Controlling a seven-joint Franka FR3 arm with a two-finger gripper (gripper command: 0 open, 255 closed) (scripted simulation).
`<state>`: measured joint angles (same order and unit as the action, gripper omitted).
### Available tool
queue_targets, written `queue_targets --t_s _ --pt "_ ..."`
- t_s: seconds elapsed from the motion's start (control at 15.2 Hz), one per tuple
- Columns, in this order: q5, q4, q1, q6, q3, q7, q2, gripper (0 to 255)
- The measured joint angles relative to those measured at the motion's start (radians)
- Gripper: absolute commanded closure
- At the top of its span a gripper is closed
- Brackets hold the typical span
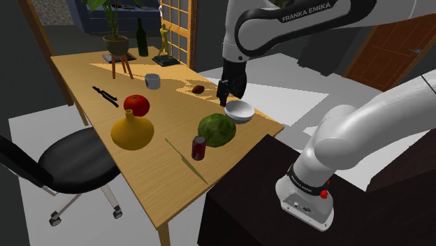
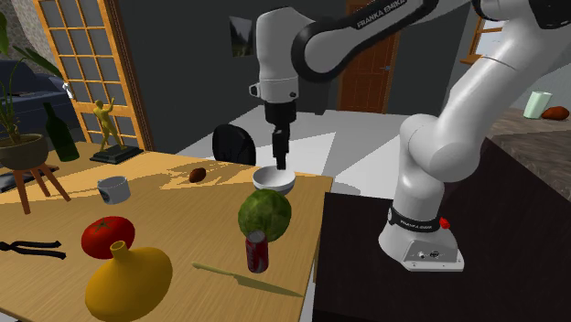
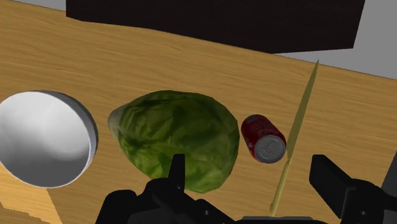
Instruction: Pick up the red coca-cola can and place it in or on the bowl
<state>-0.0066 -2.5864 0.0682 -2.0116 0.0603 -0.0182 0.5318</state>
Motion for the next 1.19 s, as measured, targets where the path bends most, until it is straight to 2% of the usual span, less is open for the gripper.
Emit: queue_targets --t_s 0.46,0.99,1.19 --pt "0.01 -0.037 0.035 -0.268 0.034 0.007 -0.219 0" --pt "-0.023 0.021 0.064 -0.541 0.075 -0.009 -0.538 0" --pt "-0.047 0.051 0.068 -0.61 0.076 -0.018 -0.634 0"
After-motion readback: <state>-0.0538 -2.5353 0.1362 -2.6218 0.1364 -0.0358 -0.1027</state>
